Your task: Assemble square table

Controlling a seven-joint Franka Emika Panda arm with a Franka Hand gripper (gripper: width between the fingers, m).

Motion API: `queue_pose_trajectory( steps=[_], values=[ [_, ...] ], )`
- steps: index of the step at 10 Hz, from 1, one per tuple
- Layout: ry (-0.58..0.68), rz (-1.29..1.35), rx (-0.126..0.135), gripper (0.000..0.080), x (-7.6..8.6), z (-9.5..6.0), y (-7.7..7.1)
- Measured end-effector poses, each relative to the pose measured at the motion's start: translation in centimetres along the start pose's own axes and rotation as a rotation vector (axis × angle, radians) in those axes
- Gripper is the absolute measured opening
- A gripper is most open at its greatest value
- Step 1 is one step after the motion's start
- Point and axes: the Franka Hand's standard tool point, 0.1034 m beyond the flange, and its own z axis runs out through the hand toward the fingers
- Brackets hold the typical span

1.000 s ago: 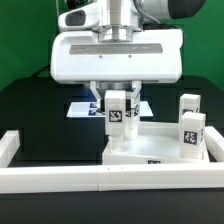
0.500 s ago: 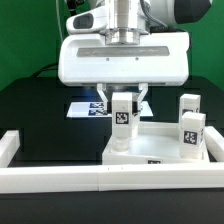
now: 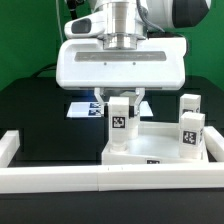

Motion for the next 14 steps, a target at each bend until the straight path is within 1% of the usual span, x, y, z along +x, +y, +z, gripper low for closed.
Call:
queue_pose_trajectory(
  steps=[1, 3, 6, 7, 8, 9, 10, 14],
  values=[
    [0.014, -0.003, -0.009, 0.0287, -0.02, 0.23, 0.06],
    [0.016, 0.000, -0.015, 0.0287, -0.29, 0.57, 0.11],
    [0.012, 0.010, -0.014, 0.0287, -0.42, 0.66, 0.03],
    [0.012, 0.010, -0.014, 0.0468, -0.42, 0.66, 0.03],
    [0.012, 0.010, -0.014, 0.0585, -0.42, 0.66, 0.04],
    [0.012, 0.010, -0.014, 0.0585, -0.42, 0.66, 0.04],
    [0.012, 0.010, -0.014, 0.0636, -0.42, 0.66, 0.04],
    [0.012, 0.010, -0.014, 0.0649, -0.43, 0.67, 0.04]
  ],
)
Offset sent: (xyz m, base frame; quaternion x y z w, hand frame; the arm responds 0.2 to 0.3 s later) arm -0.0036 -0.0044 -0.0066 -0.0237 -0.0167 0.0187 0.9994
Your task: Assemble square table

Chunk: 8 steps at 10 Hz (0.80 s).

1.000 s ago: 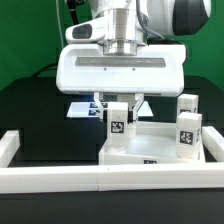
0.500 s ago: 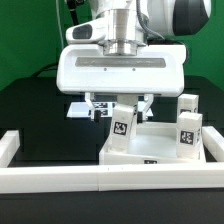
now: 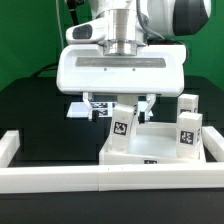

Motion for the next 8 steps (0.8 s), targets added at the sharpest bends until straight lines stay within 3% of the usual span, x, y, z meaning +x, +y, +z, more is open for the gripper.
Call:
queue_pose_trajectory(
  steps=[2, 3, 4, 7, 8],
  values=[
    [-0.008, 0.004, 0.002, 0.0649, 0.0, 0.0, 0.1],
    [-0.108, 0.051, 0.044, 0.0649, -0.4, 0.2, 0.1],
    [-0.177, 0.101, 0.082, 0.0649, 0.2, -0.3, -0.2],
    [-0.382, 0.141, 0.136, 0.0649, -0.6, -0.1, -1.3],
    [-0.425, 0.130, 0.136, 0.0649, -0.1, 0.2, -0.9]
  ],
)
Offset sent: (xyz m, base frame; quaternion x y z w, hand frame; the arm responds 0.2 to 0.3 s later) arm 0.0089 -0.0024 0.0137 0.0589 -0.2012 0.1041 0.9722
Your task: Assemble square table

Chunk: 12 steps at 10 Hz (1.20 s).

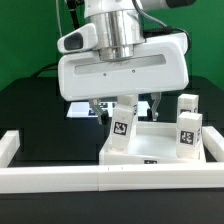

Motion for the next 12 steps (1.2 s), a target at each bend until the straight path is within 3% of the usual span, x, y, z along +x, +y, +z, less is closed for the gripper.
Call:
queue_pose_trajectory(
  steps=[3, 6, 7, 8, 10, 12],
  values=[
    [-0.005, -0.044, -0.044, 0.0649, 0.54, -0.12, 1.08],
    [-0.005, -0.018, -0.044, 0.0649, 0.50, -0.07, 1.15],
    [-0.005, -0.018, -0.044, 0.0513, 0.50, -0.07, 1.16],
    [-0.005, 0.020, -0.043, 0.0513, 0.49, -0.06, 1.15],
    [-0.002, 0.167, -0.043, 0.0285, 0.48, -0.04, 1.11],
    [0.001, 0.288, -0.042, 0.0285, 0.47, -0.03, 1.10]
  ],
)
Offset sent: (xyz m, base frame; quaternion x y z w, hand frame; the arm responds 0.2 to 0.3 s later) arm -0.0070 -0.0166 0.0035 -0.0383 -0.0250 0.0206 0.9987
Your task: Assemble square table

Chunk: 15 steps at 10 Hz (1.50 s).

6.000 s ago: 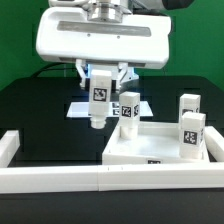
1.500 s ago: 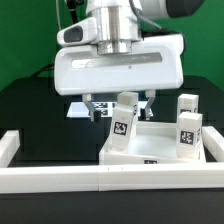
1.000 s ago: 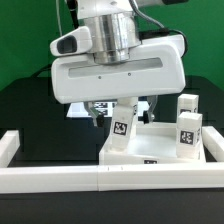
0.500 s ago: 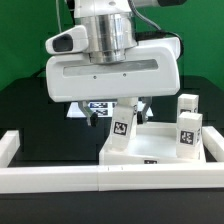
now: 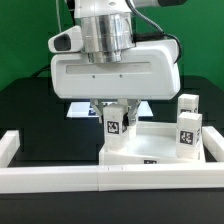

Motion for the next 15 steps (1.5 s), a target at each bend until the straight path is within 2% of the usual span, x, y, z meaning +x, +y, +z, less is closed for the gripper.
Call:
queue_pose_trajectory(
  steps=[2, 4, 6, 7, 8, 10, 13, 14, 15],
  values=[
    [0.004, 0.151, 0.002, 0.0285, 0.3, 0.1, -0.2],
    [-0.001, 0.466, 0.004, 0.0285, 0.8, 0.2, -1.3],
    [-0.007, 0.794, 0.010, 0.0285, 0.4, 0.4, -2.3],
    [0.005, 0.948, 0.043, 0.0285, 0.5, 0.5, -2.9],
    [0.007, 1.052, 0.062, 0.0285, 0.5, 0.6, -3.5],
    [-0.003, 1.236, 0.071, 0.0287, 0.3, 0.8, -4.9],
    [-0.010, 1.251, 0.076, 0.0300, 0.1, 0.9, -5.1],
    [-0.005, 1.171, 0.073, 0.0473, 0.1, 0.9, -5.1],
    [0.000, 1.040, 0.073, 0.0608, 0.1, 0.8, -5.2]
  ],
)
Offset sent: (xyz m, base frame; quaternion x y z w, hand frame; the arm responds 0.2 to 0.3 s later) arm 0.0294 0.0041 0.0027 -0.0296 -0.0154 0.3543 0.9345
